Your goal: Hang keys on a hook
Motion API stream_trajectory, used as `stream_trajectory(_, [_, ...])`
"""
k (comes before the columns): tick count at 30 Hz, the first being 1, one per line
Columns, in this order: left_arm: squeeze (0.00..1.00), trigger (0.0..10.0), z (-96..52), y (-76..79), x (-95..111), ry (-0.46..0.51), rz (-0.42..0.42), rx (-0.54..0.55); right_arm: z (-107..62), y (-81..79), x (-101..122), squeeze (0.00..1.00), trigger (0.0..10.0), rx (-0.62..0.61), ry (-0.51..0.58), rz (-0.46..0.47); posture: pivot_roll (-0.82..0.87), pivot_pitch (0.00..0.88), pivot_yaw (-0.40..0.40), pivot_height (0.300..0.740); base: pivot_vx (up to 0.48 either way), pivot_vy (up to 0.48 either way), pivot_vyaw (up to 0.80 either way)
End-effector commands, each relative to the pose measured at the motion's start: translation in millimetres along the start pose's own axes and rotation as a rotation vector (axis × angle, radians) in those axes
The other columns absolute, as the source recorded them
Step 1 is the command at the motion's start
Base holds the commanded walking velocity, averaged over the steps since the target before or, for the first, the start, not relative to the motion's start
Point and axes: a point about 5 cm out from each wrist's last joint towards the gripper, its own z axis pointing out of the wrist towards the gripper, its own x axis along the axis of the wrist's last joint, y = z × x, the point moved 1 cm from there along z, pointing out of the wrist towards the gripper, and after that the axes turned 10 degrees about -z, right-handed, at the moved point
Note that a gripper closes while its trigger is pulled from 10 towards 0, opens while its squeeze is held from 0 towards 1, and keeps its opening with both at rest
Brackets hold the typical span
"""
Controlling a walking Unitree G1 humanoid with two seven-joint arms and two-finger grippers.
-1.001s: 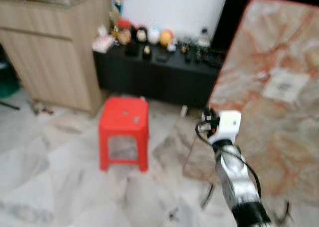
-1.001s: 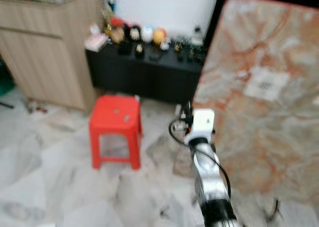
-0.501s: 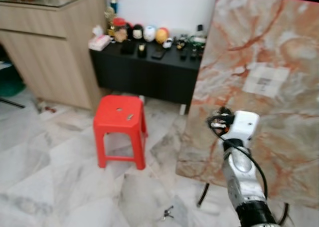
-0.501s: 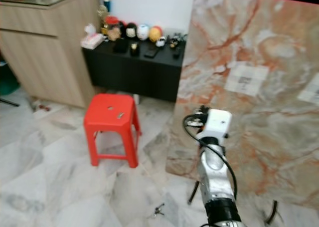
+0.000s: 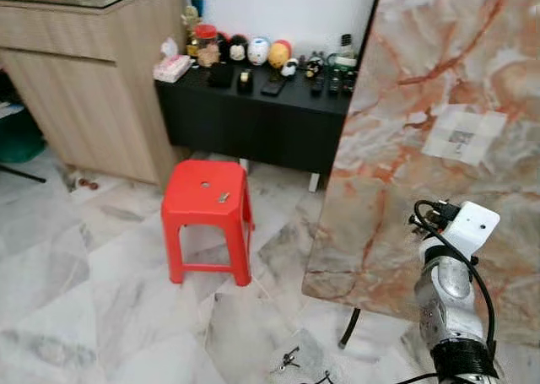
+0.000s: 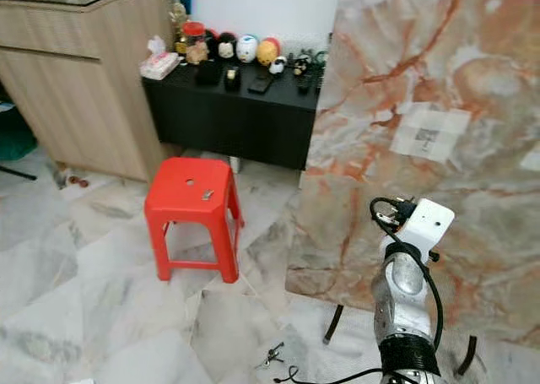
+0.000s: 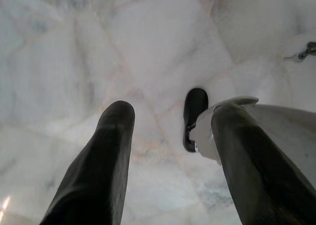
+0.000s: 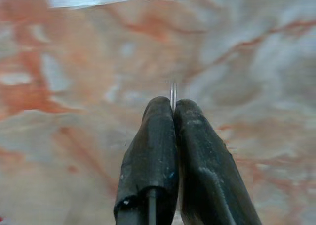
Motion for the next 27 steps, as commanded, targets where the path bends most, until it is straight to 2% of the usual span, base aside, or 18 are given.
stream_trajectory(1, [0.0,10.0,-0.7,0.0,-4,-0.016,0.004,-0.005,4.4,-0.4,8,0.0,10.0,0.004,0.021,-0.006,-0.02,0.0,-0.079,0.74,0.0,0.0,-0.79])
stream_trajectory(14, [0.0,10.0,-1.0,-1.2,-5,-0.019,-0.005,-0.002,1.8,-19.8,11,0.0,10.0,0.071,0.046,-0.021,-0.01,0.0,-0.082,0.74,0.0,0.0,-0.72])
stream_trajectory(23, [0.0,10.0,-1.3,-1.3,-6,-0.023,-0.007,0.0,1.2,-26.6,12,0.0,10.0,0.087,0.048,-0.003,0.0,0.0,-0.085,0.74,0.0,0.0,0.0])
stream_trajectory(27, [0.0,10.0,-1.1,-0.1,-5,-0.02,0.012,-0.002,1.4,-28.8,13,0.0,10.0,0.082,0.051,-0.001,-0.01,0.0,-0.084,0.74,0.0,0.0,-0.71])
